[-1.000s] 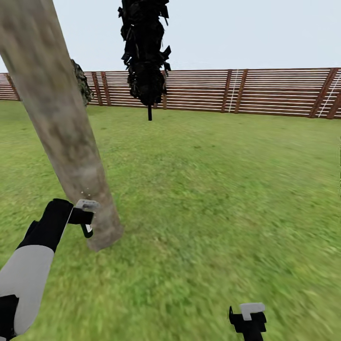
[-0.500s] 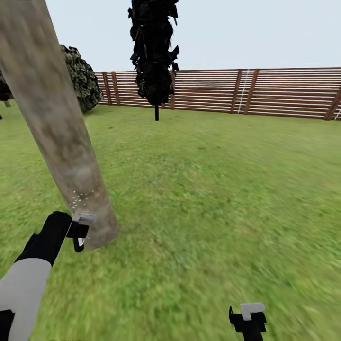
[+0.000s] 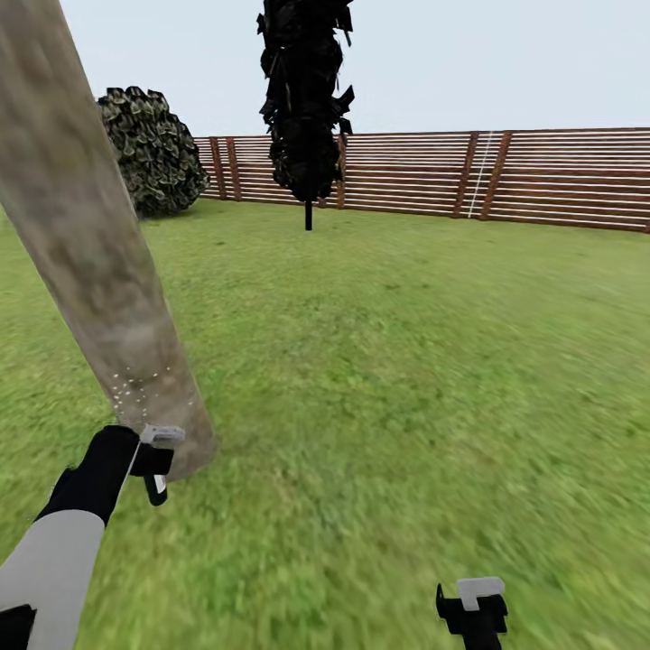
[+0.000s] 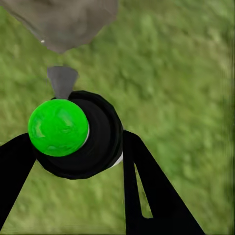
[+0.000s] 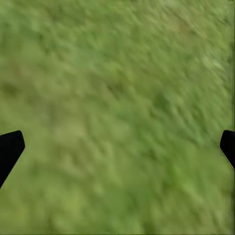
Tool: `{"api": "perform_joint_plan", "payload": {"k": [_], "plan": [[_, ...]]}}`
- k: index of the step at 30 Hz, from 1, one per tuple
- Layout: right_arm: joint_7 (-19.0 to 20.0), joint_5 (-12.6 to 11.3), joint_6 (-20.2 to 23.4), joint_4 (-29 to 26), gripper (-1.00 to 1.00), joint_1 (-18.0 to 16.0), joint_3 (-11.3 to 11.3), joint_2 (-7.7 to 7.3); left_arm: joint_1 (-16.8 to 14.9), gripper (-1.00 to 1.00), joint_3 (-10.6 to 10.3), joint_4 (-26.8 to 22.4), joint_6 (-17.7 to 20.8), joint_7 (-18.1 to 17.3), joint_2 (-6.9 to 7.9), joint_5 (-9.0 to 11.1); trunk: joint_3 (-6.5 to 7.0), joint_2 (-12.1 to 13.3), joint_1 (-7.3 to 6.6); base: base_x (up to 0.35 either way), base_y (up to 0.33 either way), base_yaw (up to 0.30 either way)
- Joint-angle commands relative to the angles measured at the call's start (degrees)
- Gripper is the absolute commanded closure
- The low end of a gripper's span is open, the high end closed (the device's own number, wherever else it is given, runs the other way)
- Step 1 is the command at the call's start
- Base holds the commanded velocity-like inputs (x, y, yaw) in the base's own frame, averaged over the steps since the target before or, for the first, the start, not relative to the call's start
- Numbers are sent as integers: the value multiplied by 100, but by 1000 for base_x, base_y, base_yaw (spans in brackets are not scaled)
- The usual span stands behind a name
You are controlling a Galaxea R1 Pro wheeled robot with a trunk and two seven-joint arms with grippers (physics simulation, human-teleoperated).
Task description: In the garden, pick up the pesticide atomizer on the floor and spray pesticide onto both trees until each tree trunk is fully covered.
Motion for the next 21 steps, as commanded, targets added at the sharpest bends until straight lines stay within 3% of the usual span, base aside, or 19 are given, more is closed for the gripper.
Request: {"api": "perform_joint_plan", "payload": {"k": [1, 9, 14, 16, 18, 21], "plan": [[0, 0, 2, 0, -100, 0, 1, 2, 132, 100, 56, 9, -145, 7, -13, -2, 0, 0, 0, 211, -227, 181], [0, 4, 0, 0, -100, 0, 1, 23, 298, 100, 125, 14, -340, 299, -92, 62, 0, 0, 0, 222, -216, 252], [0, 8, 6, 0, -100, 0, 1, 13, 300, 100, 197, -68, -341, 407, -81, 45, 0, 0, 0, 258, -199, 43], [0, 9, 8, 0, -100, 0, 1, -2, 363, 100, 512, 2, -391, 559, -55, 45, 0, 0, 0, 279, -188, 2], [0, 10, 7, 0, -100, 0, 1, -4, 453, 100, 877, 31, -675, 588, -53, 41, 0, 0, 0, 281, -175, 1], [0, 9, 8, 0, -100, 0, 1, -5, 586, 100, 1037, 55, -889, 610, -77, 21, 0, 0, 0, 280, -167, 0]]}}
